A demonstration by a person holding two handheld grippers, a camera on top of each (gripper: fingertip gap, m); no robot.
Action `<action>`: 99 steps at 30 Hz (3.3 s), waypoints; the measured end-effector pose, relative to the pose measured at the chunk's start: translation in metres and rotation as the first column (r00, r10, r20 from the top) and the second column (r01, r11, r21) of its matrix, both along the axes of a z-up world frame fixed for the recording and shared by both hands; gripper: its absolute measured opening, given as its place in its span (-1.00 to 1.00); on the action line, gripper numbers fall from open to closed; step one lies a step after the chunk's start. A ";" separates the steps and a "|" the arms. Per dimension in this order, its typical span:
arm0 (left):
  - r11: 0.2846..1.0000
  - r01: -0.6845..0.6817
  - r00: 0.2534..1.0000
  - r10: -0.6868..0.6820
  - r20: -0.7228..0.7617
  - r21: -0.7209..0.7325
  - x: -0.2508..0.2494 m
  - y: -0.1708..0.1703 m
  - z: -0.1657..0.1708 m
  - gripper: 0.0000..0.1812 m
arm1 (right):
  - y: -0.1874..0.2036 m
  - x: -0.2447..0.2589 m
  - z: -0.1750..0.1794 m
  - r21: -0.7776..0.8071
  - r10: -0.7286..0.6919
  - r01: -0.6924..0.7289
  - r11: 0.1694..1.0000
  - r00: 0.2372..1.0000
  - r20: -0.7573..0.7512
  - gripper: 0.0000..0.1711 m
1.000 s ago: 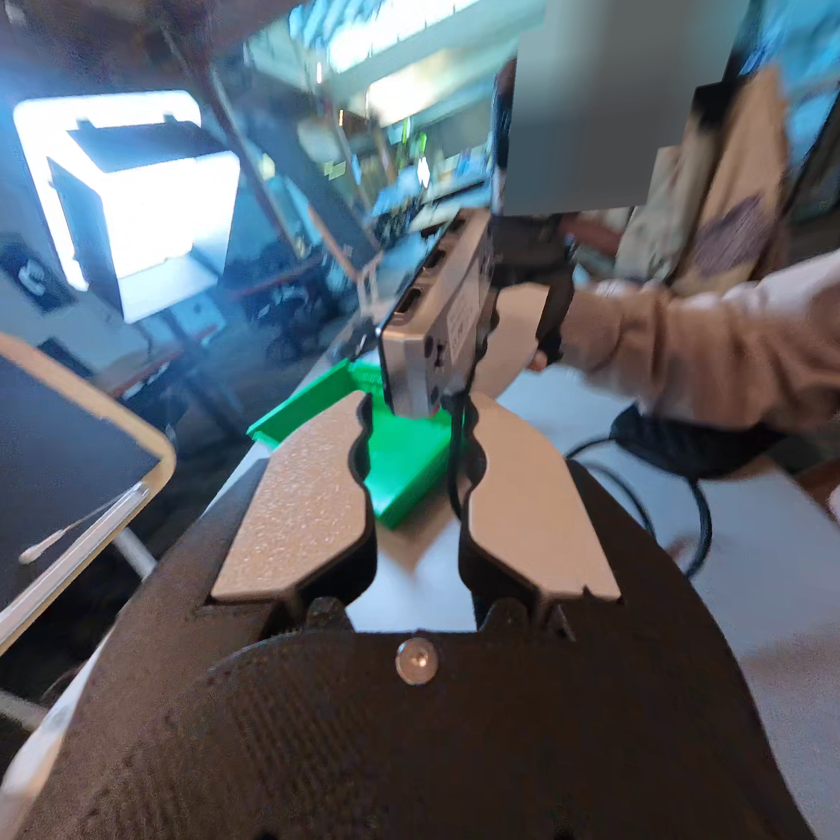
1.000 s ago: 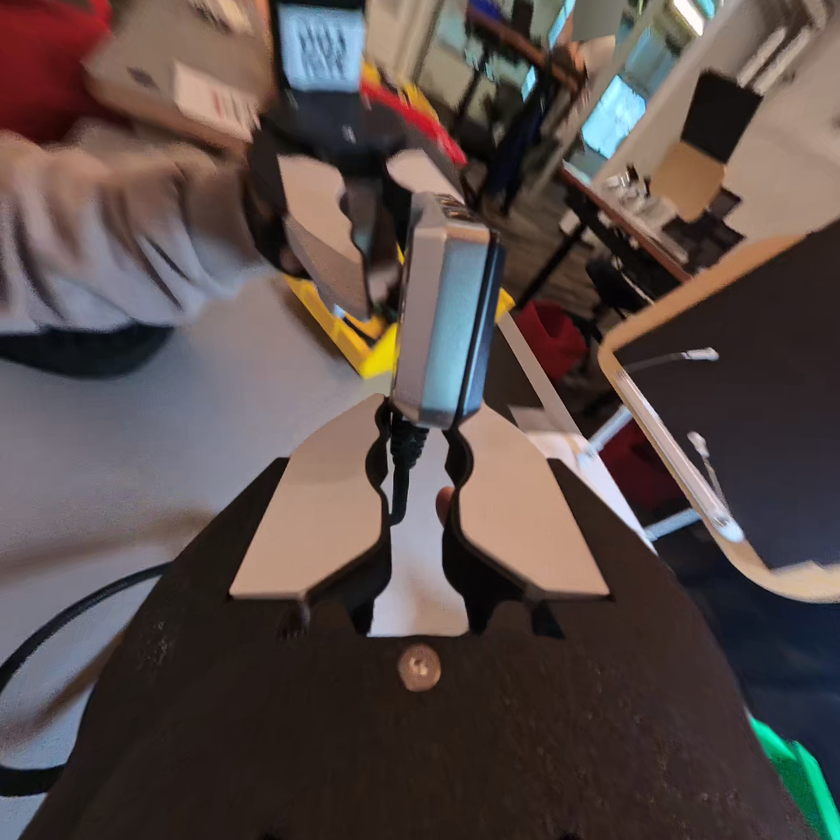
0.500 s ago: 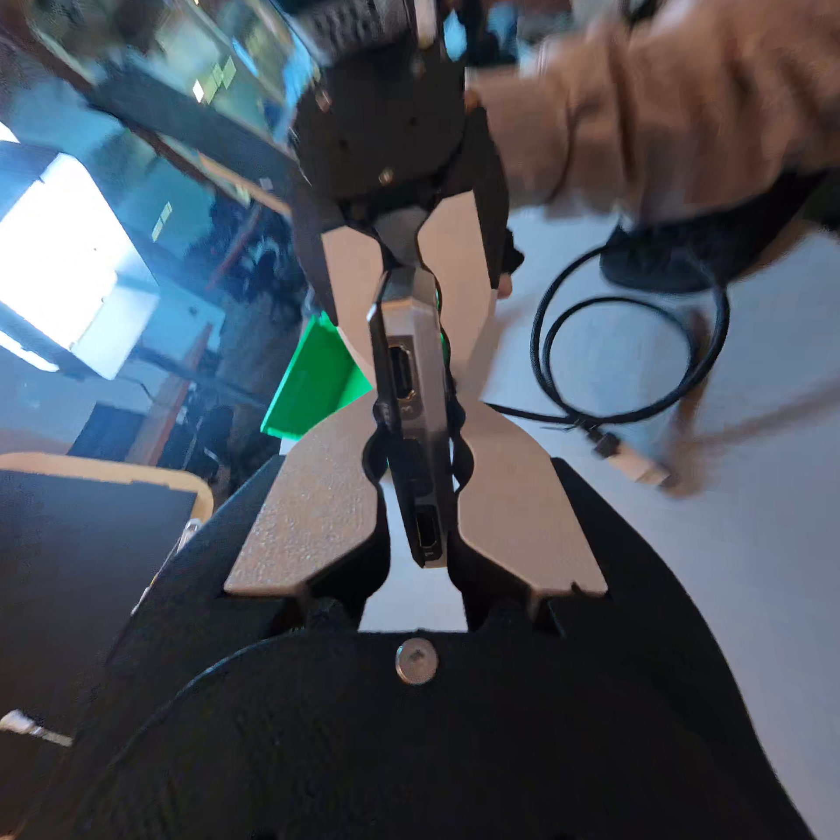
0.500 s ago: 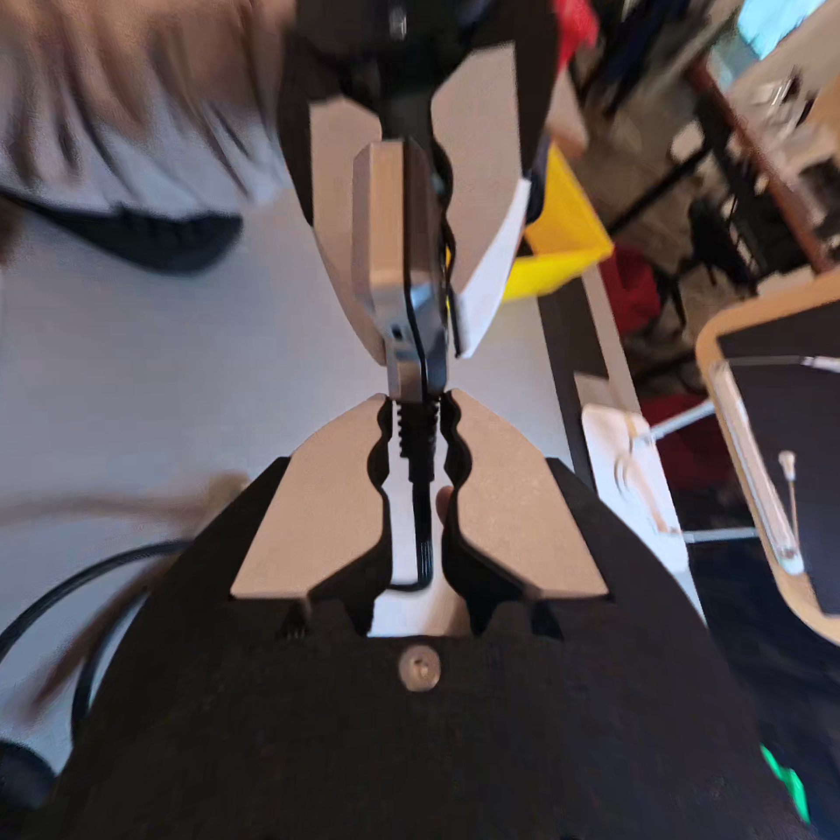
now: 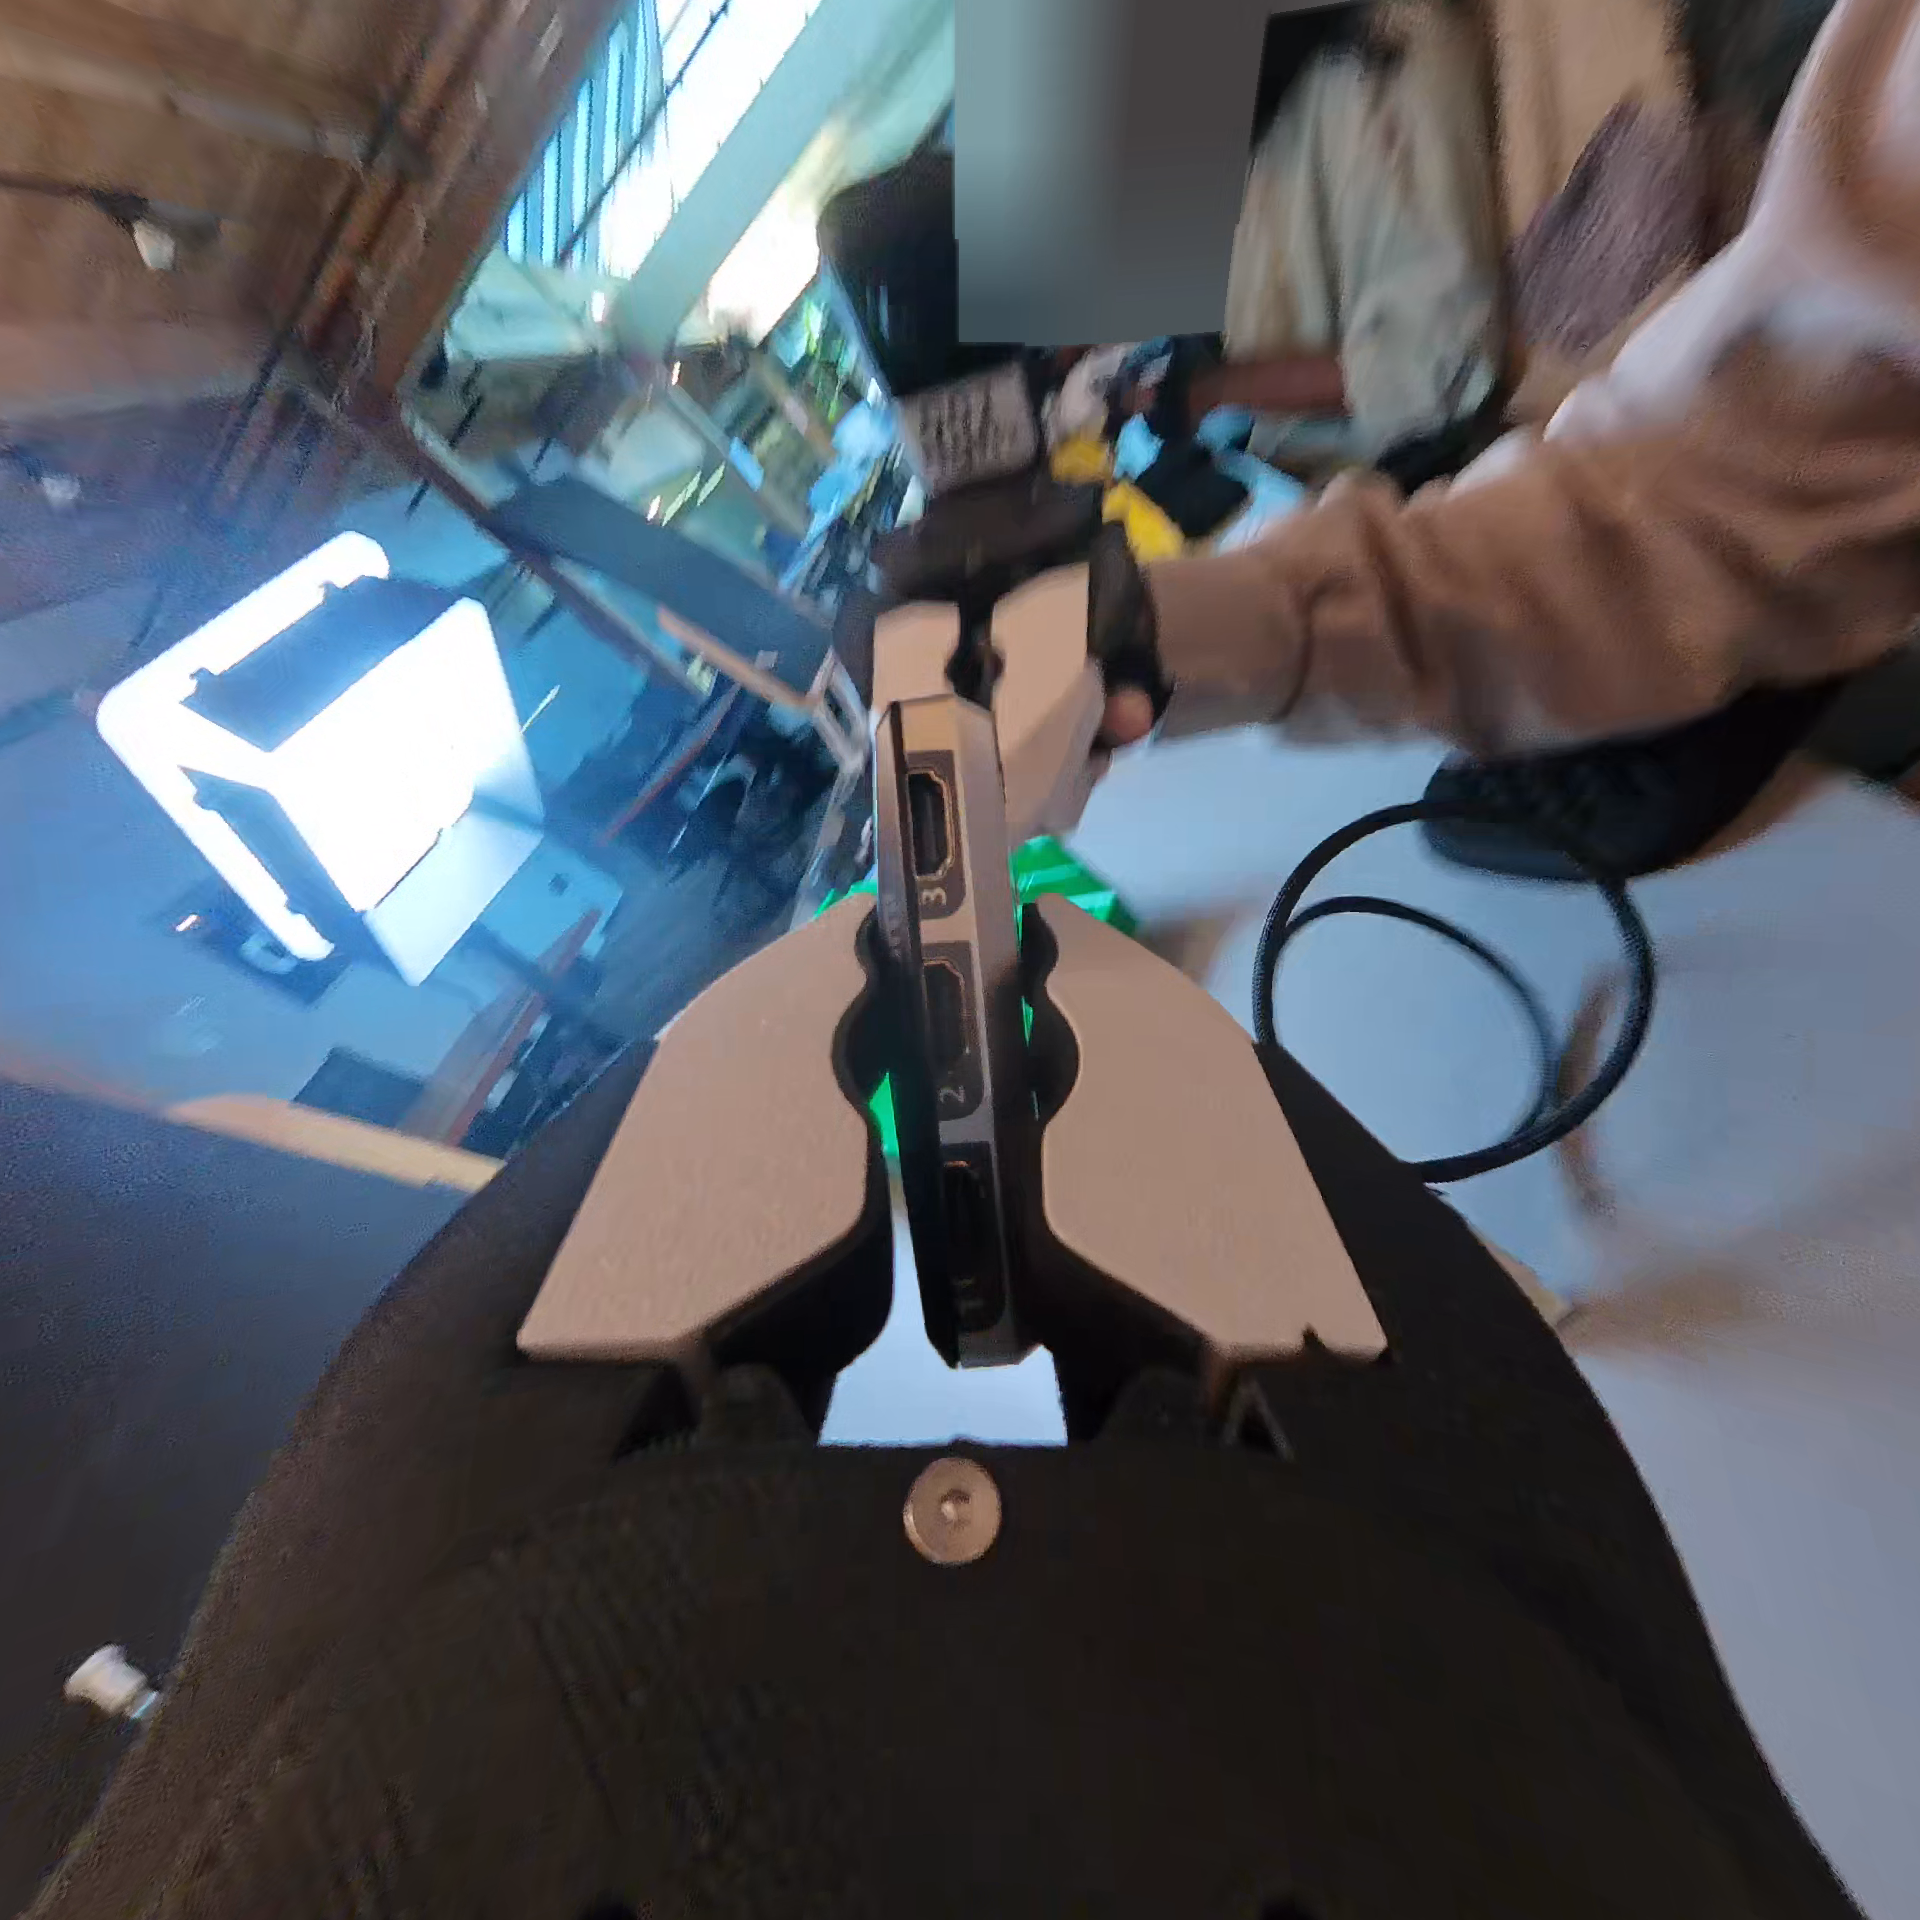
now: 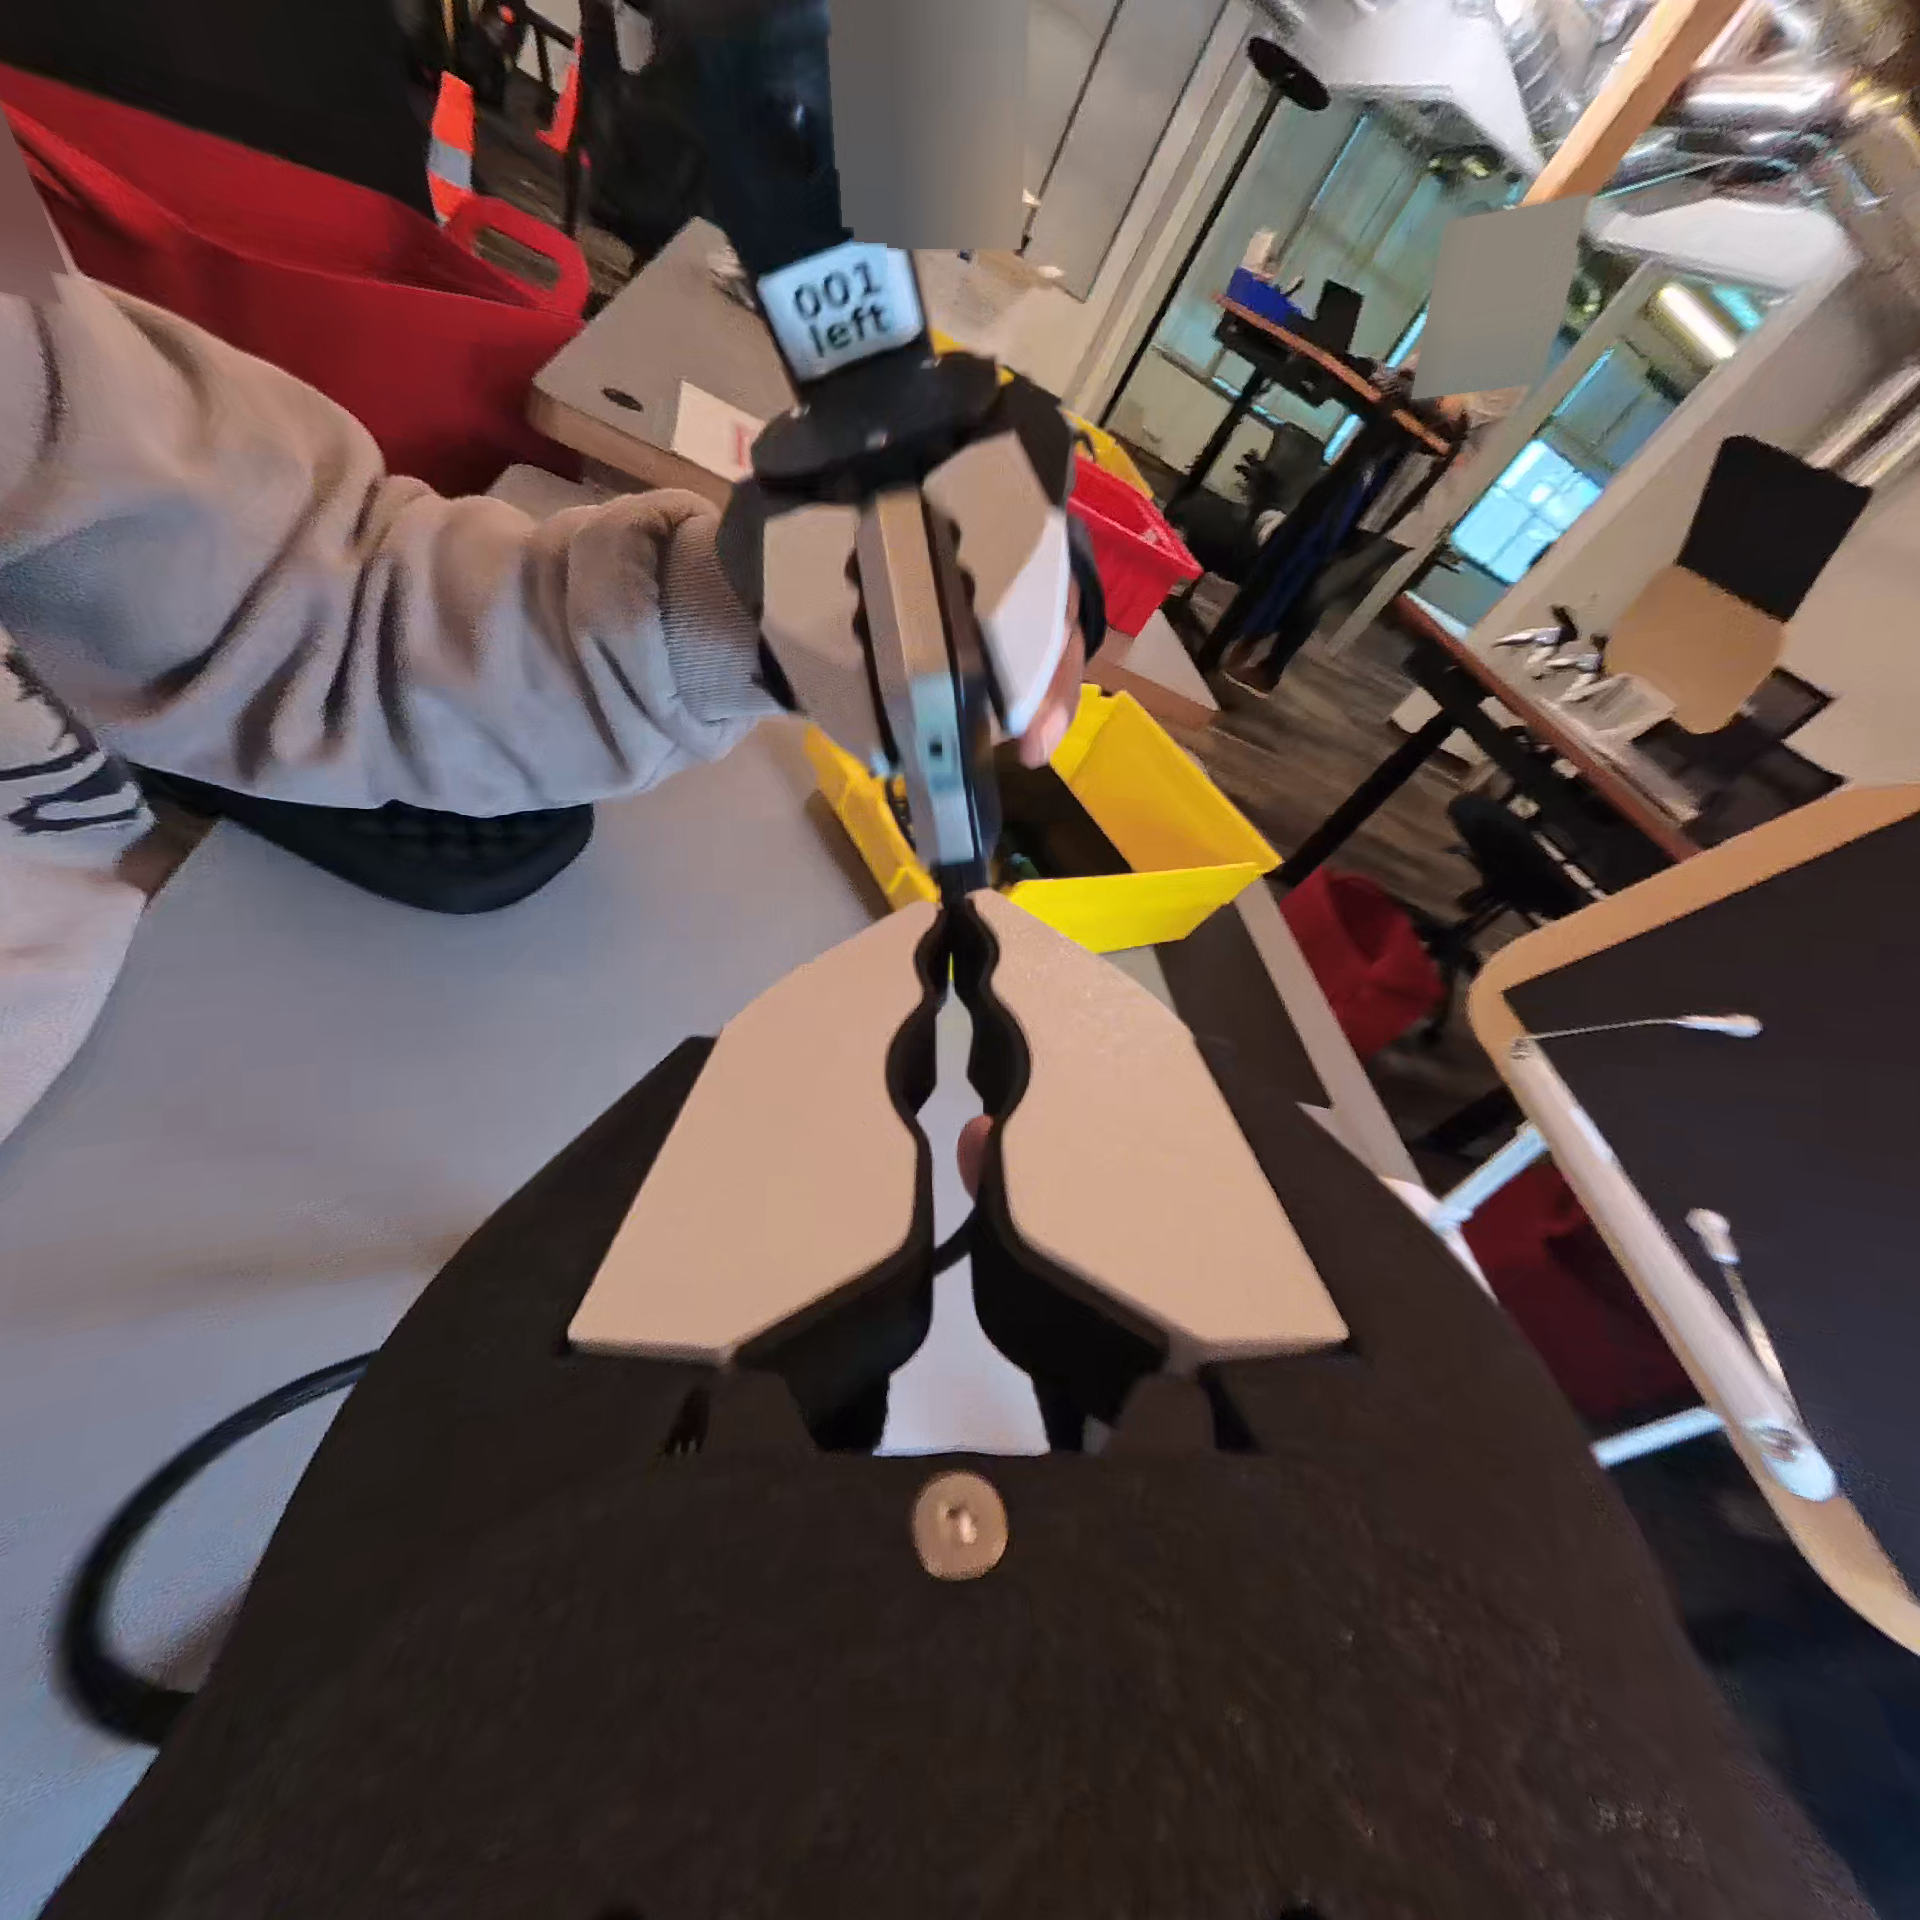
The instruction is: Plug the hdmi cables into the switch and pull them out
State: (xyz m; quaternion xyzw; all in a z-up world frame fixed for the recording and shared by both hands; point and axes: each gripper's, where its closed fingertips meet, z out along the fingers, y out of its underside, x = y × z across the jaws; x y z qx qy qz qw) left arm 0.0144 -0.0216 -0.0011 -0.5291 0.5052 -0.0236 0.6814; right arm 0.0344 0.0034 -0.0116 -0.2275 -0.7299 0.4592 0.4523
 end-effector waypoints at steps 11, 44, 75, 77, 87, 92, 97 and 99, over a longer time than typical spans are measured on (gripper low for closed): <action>0.997 0.072 0.997 -0.072 0.013 -0.020 0.025 0.002 -0.011 -0.75 | -0.004 -0.037 -0.055 0.164 -0.101 0.082 0.983 0.988 0.114 -0.47; 0.861 -0.368 0.743 0.499 -0.447 0.350 -0.026 0.057 -0.037 -0.74 | 0.000 -0.026 -0.015 0.697 -0.327 0.412 0.587 0.908 -0.262 -0.60; 0.178 -0.542 0.779 0.472 -0.412 -0.821 -0.238 -0.074 -0.186 -0.69 | 0.070 -0.006 0.028 0.424 -0.452 0.588 0.689 0.806 -0.382 -0.73; 0.066 -0.583 0.746 0.439 -0.501 -0.810 -0.246 -0.084 -0.204 -0.73 | 0.072 -0.006 0.027 0.428 -0.456 0.588 0.686 0.806 -0.376 -0.73; 0.352 -0.764 0.628 0.598 -0.498 -0.541 -0.250 -0.064 -0.114 -0.92 | 0.082 0.007 0.040 0.374 -0.479 0.615 0.694 0.782 -0.399 -0.73; 0.708 -0.659 0.752 0.616 -0.236 -0.252 -0.184 -0.050 -0.013 -0.92 | 0.085 0.013 0.046 0.341 -0.488 0.623 0.704 0.773 -0.406 -0.73; 0.867 -0.375 0.922 0.385 -0.034 -0.328 -0.112 -0.035 0.003 -0.92 | 0.088 0.014 0.046 0.327 -0.497 0.626 0.708 0.771 -0.399 -0.73; 0.849 -0.287 0.947 0.322 0.002 -0.444 -0.094 -0.015 -0.017 -0.92 | 0.089 0.013 0.047 0.327 -0.499 0.627 0.707 0.770 -0.397 -0.73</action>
